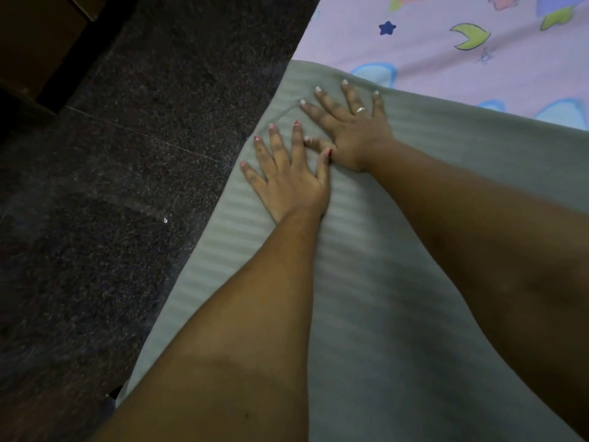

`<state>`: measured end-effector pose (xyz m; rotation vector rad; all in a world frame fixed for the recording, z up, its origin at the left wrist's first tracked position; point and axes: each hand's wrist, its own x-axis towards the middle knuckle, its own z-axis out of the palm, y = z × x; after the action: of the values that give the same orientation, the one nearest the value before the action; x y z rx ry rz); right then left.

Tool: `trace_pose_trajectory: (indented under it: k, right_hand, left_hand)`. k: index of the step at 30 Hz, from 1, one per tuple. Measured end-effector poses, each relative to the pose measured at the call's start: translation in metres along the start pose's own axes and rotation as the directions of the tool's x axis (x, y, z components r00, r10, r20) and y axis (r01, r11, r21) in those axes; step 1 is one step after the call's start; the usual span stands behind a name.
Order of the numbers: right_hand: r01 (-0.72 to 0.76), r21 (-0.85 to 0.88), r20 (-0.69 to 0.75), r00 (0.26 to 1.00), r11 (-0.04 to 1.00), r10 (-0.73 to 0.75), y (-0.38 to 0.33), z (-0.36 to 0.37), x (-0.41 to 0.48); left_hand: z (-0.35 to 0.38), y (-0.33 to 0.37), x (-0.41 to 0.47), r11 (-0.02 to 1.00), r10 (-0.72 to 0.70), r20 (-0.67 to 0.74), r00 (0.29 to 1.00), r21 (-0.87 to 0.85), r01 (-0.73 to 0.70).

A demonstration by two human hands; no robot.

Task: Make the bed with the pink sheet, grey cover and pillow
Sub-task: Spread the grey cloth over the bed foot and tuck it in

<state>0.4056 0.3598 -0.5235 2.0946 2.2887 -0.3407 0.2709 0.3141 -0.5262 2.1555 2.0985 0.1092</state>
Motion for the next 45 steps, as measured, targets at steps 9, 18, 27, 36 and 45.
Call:
trace_pose_trajectory:
  k: [9,18,27,36,45]
  right_hand:
    - [-0.210,0.050,-0.103,0.971,0.976,0.214,0.071,0.001,-0.030]
    - [-0.497,0.020,-0.217,0.845,0.867,0.489,0.184,0.006,-0.154]
    - [-0.714,0.101,-0.192,0.669,0.693,0.718,0.292,0.016,-0.315]
    - [-0.853,0.061,-0.189,0.500,0.518,0.845,0.379,0.011,-0.471]
    - [-0.879,0.471,0.089,0.131,0.074,0.987,0.418,0.005,-0.542]
  left_hand:
    - [0.017,0.004,-0.001,0.997,0.025,-0.170,0.985,0.082,-0.011]
    - [0.012,0.014,-0.007,0.991,0.003,-0.101,0.995,0.133,0.010]
    - [0.023,0.134,-0.053,0.988,-0.153,0.029,0.988,0.028,0.153]
    - [0.054,0.340,-0.224,0.907,0.411,0.204,0.888,0.008,-0.422]
    - [0.066,0.441,-0.366,0.706,0.678,0.375,0.632,-0.093,-0.702]
